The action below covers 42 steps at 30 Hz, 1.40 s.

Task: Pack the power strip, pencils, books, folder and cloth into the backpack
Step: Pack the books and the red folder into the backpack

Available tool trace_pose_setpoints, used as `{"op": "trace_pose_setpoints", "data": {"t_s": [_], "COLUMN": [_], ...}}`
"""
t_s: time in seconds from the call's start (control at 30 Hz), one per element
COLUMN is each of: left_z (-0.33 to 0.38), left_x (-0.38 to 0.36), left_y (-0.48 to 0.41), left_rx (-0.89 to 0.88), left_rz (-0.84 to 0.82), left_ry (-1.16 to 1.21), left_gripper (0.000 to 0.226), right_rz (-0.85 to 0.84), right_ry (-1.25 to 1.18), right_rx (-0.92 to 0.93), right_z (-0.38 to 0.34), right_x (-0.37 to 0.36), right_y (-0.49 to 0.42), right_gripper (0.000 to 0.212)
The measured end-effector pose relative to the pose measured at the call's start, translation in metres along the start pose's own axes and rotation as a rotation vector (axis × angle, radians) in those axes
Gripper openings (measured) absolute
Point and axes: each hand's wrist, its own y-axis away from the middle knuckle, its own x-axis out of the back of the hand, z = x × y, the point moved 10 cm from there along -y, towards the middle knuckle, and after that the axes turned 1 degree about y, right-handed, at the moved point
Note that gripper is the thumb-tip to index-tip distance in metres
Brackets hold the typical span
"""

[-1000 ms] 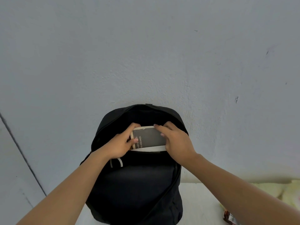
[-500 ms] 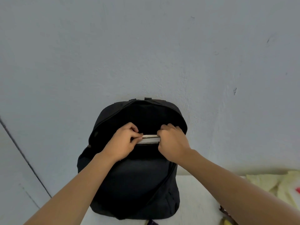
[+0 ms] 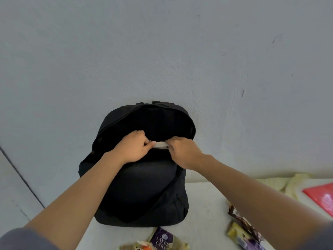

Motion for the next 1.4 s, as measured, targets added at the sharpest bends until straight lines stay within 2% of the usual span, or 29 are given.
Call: {"op": "trace_pose_setpoints", "data": {"t_s": [0.1, 0.2, 0.3, 0.4, 0.5, 0.63, 0.8, 0.97, 1.2, 1.3, 1.4], "left_z": [0.027, 0.067, 0.093, 0.121, 0.156, 0.226, 0.309, 0.401, 0.504, 0.543, 0.577], "left_x": [0.007, 0.014, 0.002, -0.030, -0.068, -0.112, -0.152, -0.197, -0.256, -0.272, -0.299], "left_y": [0.012, 0.027, 0.042, 0.047, 0.048, 0.048, 0.046, 0.047, 0.046, 0.041, 0.030], "left_rx": [-0.010, -0.041, 0.016, 0.059, 0.102, 0.025, 0.022, 0.016, 0.045, -0.023, -0.105], "left_rz": [0.075, 0.278, 0.423, 0.378, 0.240, 0.033, -0.091, -0.155, -0.203, -0.207, -0.243], "left_ry": [0.217, 0.359, 0.642, 0.875, 1.081, 1.094, 1.123, 1.117, 0.938, 0.804, 0.653], "left_gripper": [0.033, 0.019, 0.015, 0.019, 0.019, 0.020, 0.018, 0.014, 0.015, 0.008, 0.013], "right_rz": [-0.010, 0.165, 0.291, 0.409, 0.521, 0.574, 0.514, 0.290, 0.069, -0.028, -0.128], "right_ry": [-0.335, -0.434, -0.601, -0.745, -0.787, -0.761, -0.687, -0.490, -0.249, 0.025, 0.108], "right_rx": [-0.013, -0.025, -0.162, -0.289, -0.319, -0.326, -0.344, -0.369, -0.448, -0.538, -0.654], "right_z": [0.010, 0.023, 0.048, 0.076, 0.099, 0.144, 0.215, 0.299, 0.408, 0.457, 0.503], "right_x": [0.002, 0.019, 0.037, 0.058, 0.086, 0.113, 0.124, 0.127, 0.115, 0.114, 0.105], "right_y": [0.026, 0.058, 0.094, 0.137, 0.183, 0.236, 0.289, 0.346, 0.430, 0.462, 0.493], "right_gripper": [0.039, 0.036, 0.024, 0.017, 0.016, 0.014, 0.013, 0.011, 0.014, 0.015, 0.015]}}
